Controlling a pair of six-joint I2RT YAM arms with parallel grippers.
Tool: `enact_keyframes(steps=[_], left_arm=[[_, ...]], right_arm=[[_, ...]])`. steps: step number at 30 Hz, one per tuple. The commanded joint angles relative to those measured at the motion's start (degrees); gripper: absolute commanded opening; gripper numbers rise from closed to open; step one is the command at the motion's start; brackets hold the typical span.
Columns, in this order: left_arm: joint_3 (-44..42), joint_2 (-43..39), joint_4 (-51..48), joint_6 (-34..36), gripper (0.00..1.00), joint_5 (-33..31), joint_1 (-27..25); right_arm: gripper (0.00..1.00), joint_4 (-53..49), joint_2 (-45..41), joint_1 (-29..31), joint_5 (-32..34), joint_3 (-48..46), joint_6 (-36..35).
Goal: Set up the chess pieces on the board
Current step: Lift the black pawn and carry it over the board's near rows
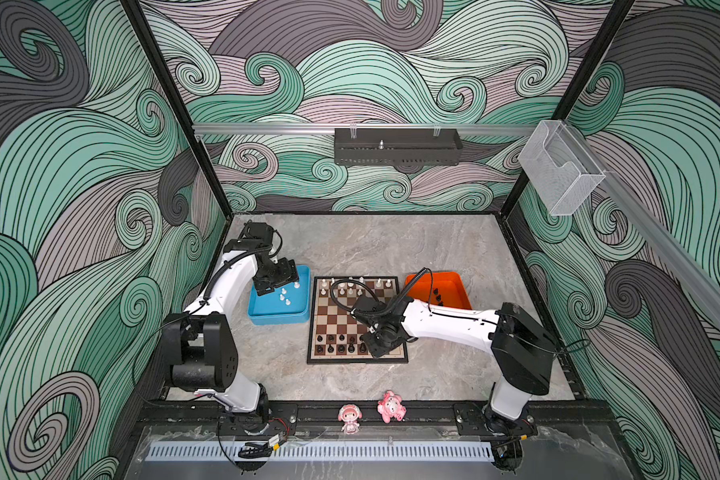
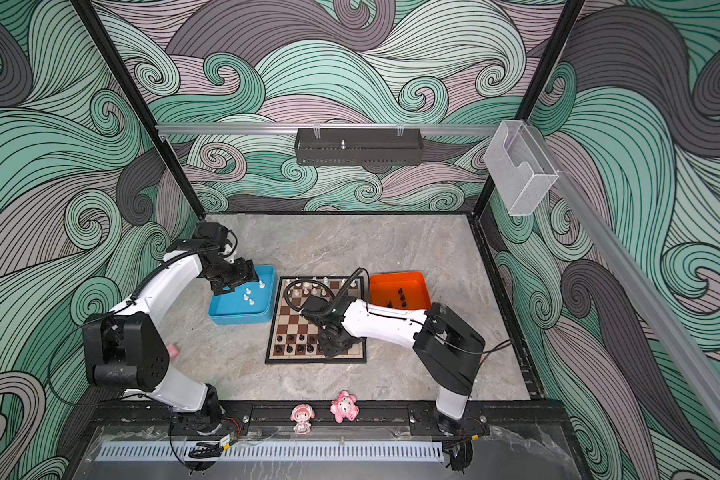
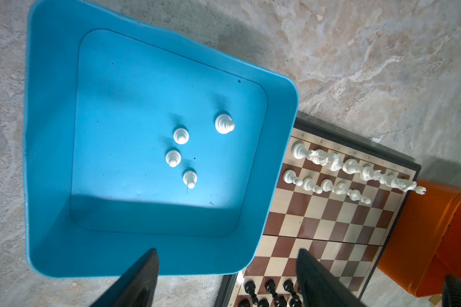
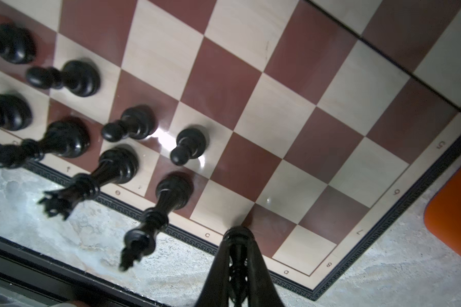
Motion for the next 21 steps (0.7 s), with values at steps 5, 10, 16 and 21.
enact_keyframes(steps=[5,10,16,21], left_arm=[[-0.02,-0.34,-0.16,0.44,0.83,0.55,0.29],[-0.07,-0.15,0.00,0.47,0.83,0.61,0.25],[-0.18,-0.05,0.00,0.49,0.83,0.57,0.29],[-0.51,-0.16,0.17,0.48,0.83,0.61,0.29]], right_arm=[[0.14,0.20,0.90,0.38,-0.95,2.25,-0.98],[0.14,0.23,1.53,0.36,-0.95,3.09,-1.29],[0.14,0.13,2.50,0.33,-1.03,3.46,-1.22],[0.15,-0.14,3.09,0.29,-1.03,3.81,-1.13]])
